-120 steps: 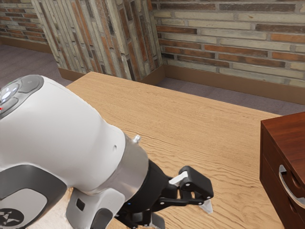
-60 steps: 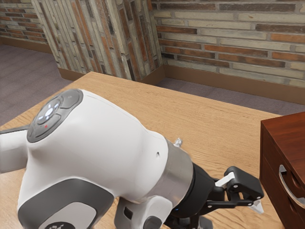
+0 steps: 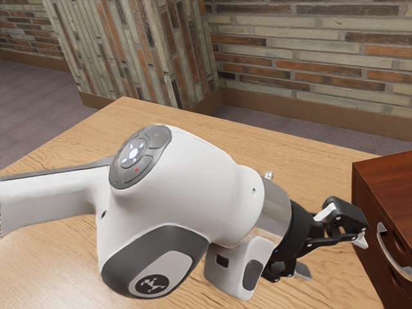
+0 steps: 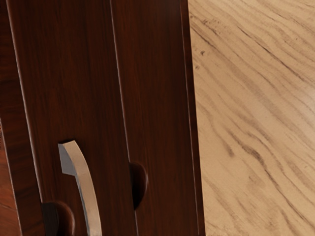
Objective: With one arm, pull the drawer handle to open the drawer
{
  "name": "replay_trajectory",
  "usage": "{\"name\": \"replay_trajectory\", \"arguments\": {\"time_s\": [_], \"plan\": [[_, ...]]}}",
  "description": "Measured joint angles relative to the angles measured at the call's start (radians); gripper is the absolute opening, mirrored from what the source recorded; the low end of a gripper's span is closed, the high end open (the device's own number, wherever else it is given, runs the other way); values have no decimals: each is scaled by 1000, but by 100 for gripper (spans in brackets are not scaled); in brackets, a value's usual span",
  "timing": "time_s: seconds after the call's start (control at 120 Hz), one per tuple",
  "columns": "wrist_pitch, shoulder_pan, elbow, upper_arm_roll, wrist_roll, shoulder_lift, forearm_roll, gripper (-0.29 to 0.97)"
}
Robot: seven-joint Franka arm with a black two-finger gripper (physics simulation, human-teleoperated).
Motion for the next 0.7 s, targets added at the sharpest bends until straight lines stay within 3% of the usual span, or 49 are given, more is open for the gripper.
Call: {"name": "replay_trajectory", "arguments": {"time_s": [0.7], "plan": [[62, 1, -9, 42, -248, 81, 4, 68]]}}
